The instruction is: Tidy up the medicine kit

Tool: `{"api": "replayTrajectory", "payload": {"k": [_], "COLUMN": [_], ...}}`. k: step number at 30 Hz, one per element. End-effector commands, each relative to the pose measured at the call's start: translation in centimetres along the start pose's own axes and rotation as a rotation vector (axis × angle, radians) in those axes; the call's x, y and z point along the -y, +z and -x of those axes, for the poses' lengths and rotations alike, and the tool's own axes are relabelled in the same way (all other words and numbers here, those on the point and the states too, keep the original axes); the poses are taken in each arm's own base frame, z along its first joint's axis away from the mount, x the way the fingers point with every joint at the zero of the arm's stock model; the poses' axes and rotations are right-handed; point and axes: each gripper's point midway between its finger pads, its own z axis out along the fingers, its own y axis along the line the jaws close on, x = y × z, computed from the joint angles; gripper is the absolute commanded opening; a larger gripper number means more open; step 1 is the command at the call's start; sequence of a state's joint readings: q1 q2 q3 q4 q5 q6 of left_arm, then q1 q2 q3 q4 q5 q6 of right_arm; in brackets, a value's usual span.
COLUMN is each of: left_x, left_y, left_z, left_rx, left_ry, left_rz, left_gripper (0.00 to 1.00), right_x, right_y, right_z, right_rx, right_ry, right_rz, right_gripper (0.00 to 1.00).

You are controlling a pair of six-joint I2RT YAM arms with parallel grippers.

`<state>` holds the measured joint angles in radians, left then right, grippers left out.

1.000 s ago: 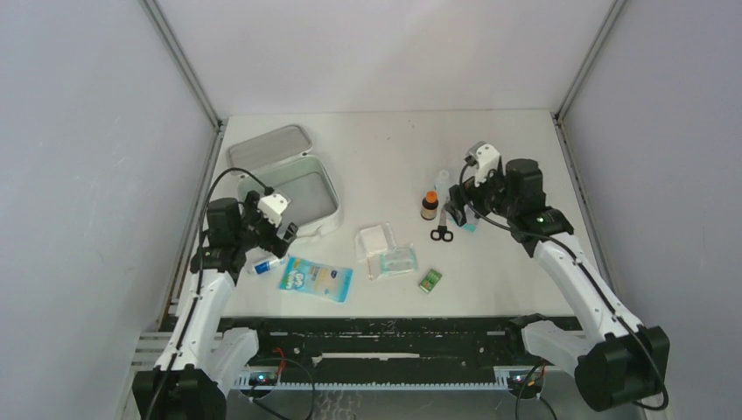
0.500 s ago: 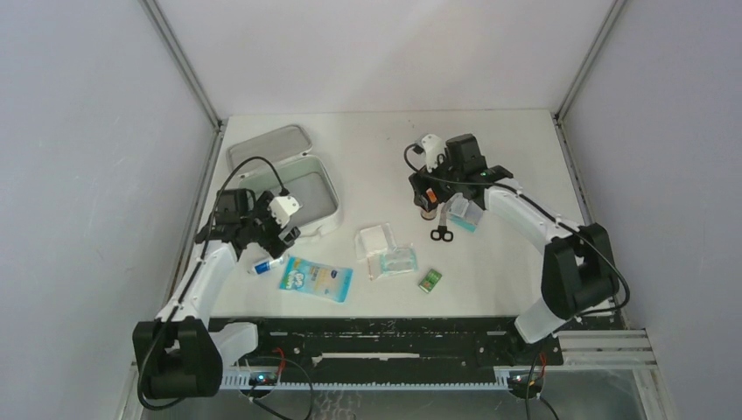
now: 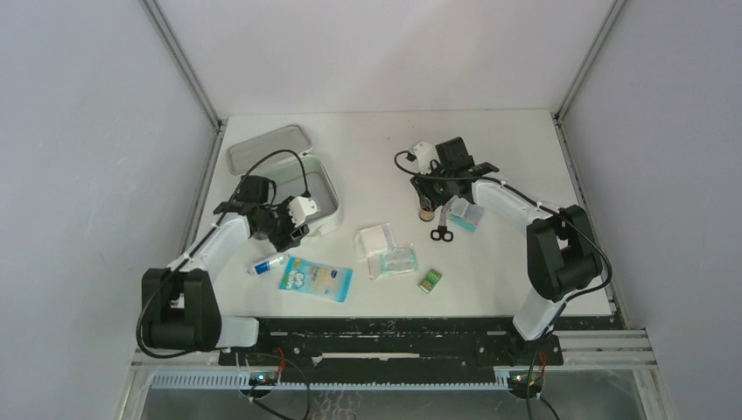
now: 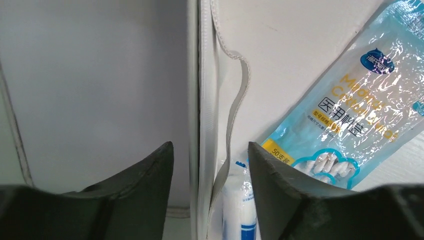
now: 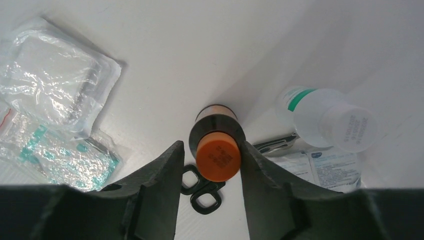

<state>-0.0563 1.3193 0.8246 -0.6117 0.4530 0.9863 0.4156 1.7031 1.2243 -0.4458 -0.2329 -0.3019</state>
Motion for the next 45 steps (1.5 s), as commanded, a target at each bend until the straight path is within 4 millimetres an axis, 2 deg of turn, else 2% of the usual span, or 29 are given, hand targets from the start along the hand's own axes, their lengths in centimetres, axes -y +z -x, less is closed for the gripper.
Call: {"api": "replayTrajectory", "payload": {"k": [1,6,10,15,21,25,28,30,33,37,40,45], "left_x": [-1.3,-0.2,1.4,3.0,3.4,3.2,2.7,2.6,3.1,5.4,7.0,9.3], "left_y": [-0.1,0.7,1.7,2.5,2.4,2.1,1.3,0.2,-2.1,-5.5,-7.6,-9.4], "left_z": [2.1,3.2,4.0,4.9,5.4,5.8,6.9,8.5,12.3,17.3,20.5,23.9], "left_rx": [0.007,0.029,0.018,0.002,-0.006,-0.001,0.043,0.113,0.291,0.54,0.677,0.73], "left_ry": [0.066,0.121,0.182,0.261,0.355,0.369,0.361,0.365,0.362,0.311,0.203,0.088], "left_rz": [-0.018,-0.069,-0.133,-0.19,-0.217,-0.209,-0.153,-0.112,-0.077,-0.136,-0.233,-0.388], "left_gripper": [0.56,0.37,0.21,0.17,0.16,0.23,0.47,0.63,0.74,0.82,0.84,0.84], "right_x": [0.0,-0.2,-0.7,-2.0,-4.0,-5.8,-7.5,-8.8,-11.0,-13.2,-14.9,-17.1], "right_y": [-0.3,-1.1,-2.3,-4.2,-6.6,-7.7,-9.0,-9.9,-11.6,-13.6,-14.8,-16.5], "right_z": [2.0,2.3,3.0,3.7,4.8,5.6,6.9,7.9,9.4,11.3,12.3,13.7], "right_rx": [0.042,0.054,0.079,0.114,0.177,0.221,0.27,0.306,0.37,0.448,0.471,0.505], "right_ry": [-0.034,-0.041,-0.053,-0.071,-0.102,-0.118,-0.132,-0.159,-0.198,-0.232,-0.276,-0.312], "right_rz": [-0.002,0.003,0.02,0.069,0.157,0.232,0.315,0.377,0.482,0.581,0.644,0.726], "right_gripper": [0.4,0.22,0.1,0.03,0.0,0.0,0.0,0.0,0.0,0.0,0.0,0.0]}}
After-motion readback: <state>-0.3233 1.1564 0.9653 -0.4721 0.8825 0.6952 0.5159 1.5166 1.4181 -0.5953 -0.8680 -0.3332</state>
